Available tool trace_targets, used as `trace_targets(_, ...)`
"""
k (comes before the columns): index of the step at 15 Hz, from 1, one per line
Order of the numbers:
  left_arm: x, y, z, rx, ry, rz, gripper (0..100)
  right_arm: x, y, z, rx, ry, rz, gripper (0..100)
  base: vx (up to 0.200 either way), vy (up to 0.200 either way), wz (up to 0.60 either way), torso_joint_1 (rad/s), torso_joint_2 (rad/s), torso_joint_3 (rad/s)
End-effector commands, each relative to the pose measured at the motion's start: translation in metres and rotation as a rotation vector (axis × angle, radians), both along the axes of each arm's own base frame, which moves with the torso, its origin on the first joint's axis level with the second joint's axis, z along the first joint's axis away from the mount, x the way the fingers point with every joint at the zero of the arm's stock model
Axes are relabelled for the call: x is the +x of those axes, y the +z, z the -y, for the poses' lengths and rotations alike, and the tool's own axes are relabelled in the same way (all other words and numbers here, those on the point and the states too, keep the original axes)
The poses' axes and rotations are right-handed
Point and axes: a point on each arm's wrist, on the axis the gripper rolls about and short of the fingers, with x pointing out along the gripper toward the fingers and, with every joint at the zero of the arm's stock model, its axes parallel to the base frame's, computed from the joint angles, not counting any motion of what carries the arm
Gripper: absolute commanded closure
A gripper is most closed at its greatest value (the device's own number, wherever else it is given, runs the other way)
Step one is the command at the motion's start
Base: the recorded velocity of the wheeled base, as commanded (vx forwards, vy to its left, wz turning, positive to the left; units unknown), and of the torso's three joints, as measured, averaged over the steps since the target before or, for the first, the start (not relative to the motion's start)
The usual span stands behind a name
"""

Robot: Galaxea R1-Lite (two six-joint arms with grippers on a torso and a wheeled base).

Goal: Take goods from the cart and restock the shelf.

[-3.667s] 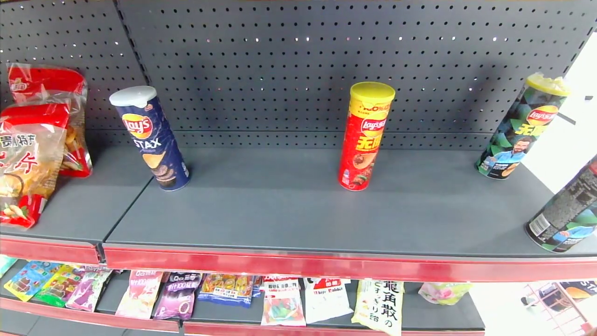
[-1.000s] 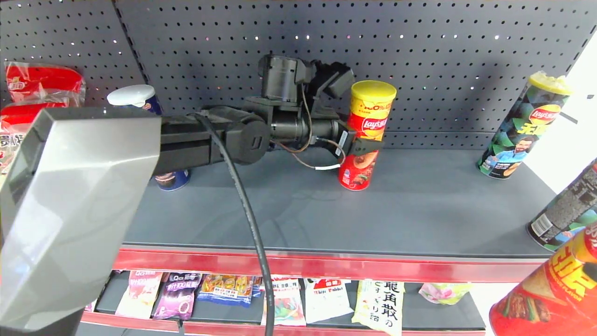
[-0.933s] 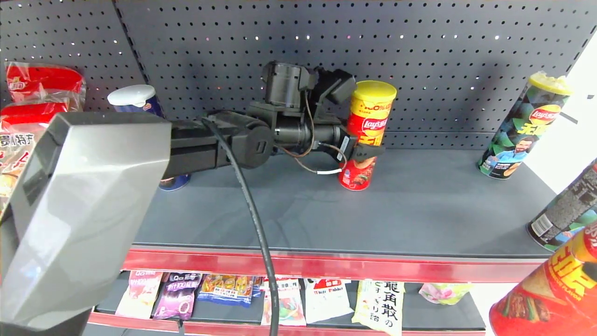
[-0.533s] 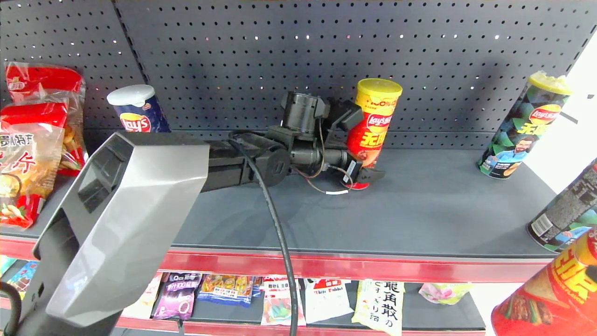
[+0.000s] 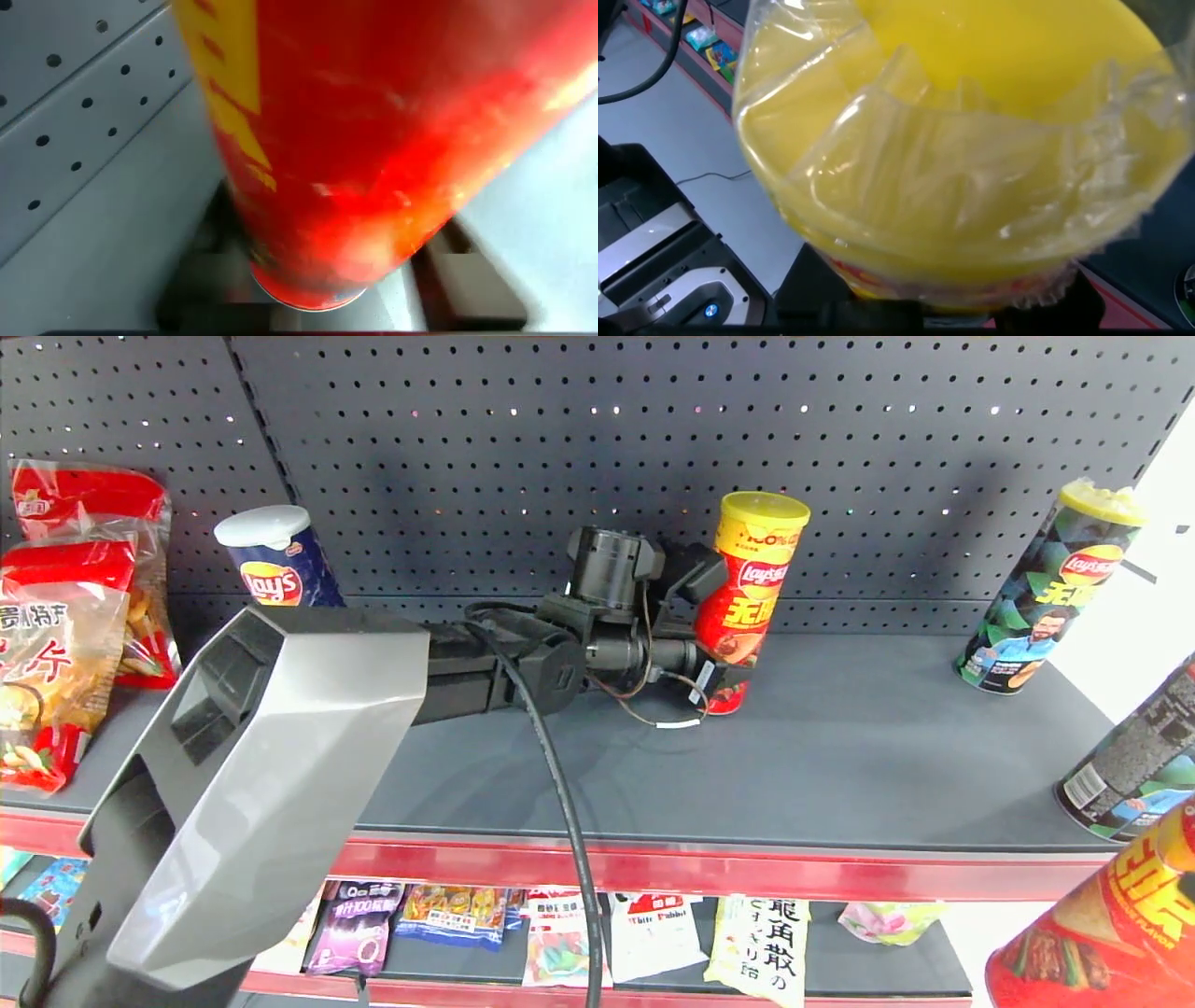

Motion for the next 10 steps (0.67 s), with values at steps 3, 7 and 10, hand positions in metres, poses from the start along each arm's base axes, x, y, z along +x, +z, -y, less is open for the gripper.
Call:
trace_targets(3, -0.007, 0.024, -0.006, -0.028, 0.005, 0.031, 100, -0.001, 0.001, 0.0, 0.001, 0.001, 0.006, 100, 0.0, 0.0, 0.0, 0.0, 0.0, 0.0)
trace_targets(7, -0.04, 0.081, -0.025, -0.091, 0.029, 0.059, 100, -0.002, 0.001, 0.001, 0.002, 0.0, 0.01, 100, 0.0, 0.0, 0.0, 0.0, 0.0, 0.0)
trace_targets(10, -0.059, 0.074, -0.04, -0.046, 0.03, -0.001, 100, -0.002, 0.001, 0.001, 0.002, 0.001, 0.009, 100, 0.0, 0.0, 0.0, 0.0, 0.0, 0.0)
